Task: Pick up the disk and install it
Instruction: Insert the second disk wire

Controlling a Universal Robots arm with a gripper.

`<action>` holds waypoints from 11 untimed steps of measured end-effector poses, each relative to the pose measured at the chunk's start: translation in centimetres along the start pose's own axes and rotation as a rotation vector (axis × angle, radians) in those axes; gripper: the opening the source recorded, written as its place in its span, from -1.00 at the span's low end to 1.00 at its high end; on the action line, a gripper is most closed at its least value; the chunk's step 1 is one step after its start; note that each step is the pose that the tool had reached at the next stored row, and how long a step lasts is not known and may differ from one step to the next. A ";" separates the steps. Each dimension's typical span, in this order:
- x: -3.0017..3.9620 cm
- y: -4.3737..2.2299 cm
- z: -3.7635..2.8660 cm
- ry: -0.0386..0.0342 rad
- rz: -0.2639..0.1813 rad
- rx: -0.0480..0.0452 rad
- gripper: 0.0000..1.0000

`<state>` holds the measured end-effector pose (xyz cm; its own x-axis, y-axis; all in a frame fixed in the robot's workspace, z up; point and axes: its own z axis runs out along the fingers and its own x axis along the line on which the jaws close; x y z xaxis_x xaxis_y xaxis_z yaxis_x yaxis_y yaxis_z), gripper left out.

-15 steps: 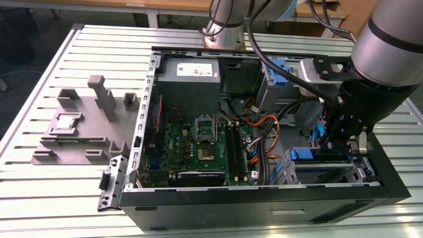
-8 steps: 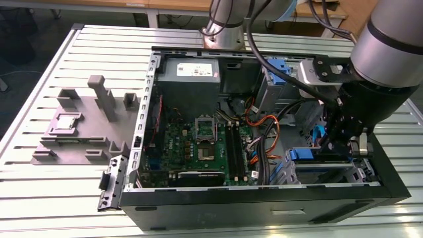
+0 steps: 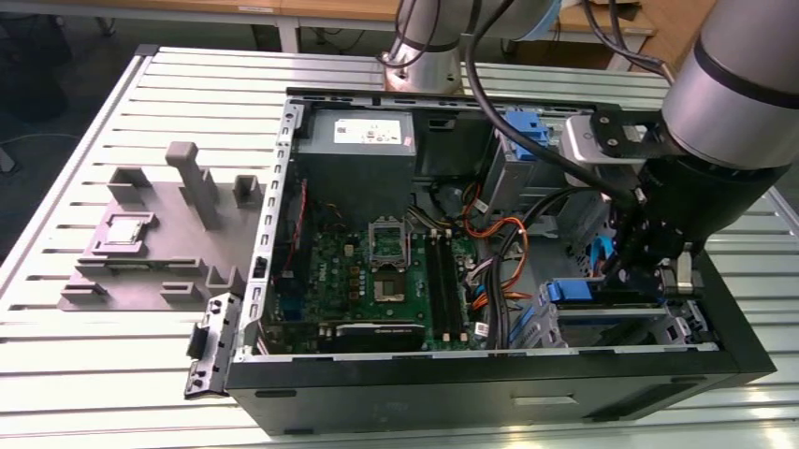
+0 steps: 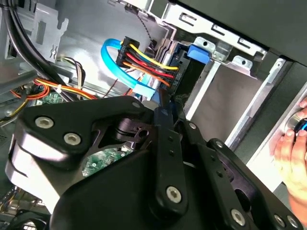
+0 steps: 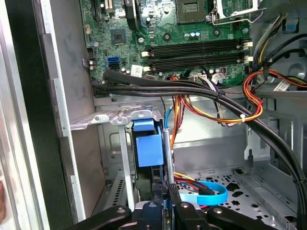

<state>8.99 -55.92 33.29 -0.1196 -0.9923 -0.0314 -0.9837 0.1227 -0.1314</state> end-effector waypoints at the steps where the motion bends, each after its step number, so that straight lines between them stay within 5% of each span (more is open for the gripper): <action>1: 0.00 0.01 0.02 -0.0009 -0.004 -0.0002 -0.68; 11: 0.05 0.10 0.26 -0.0051 -0.034 -0.0012 -0.68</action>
<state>8.92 -55.96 33.02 -0.0859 -0.9958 -0.0320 -0.9873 0.0893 -0.1314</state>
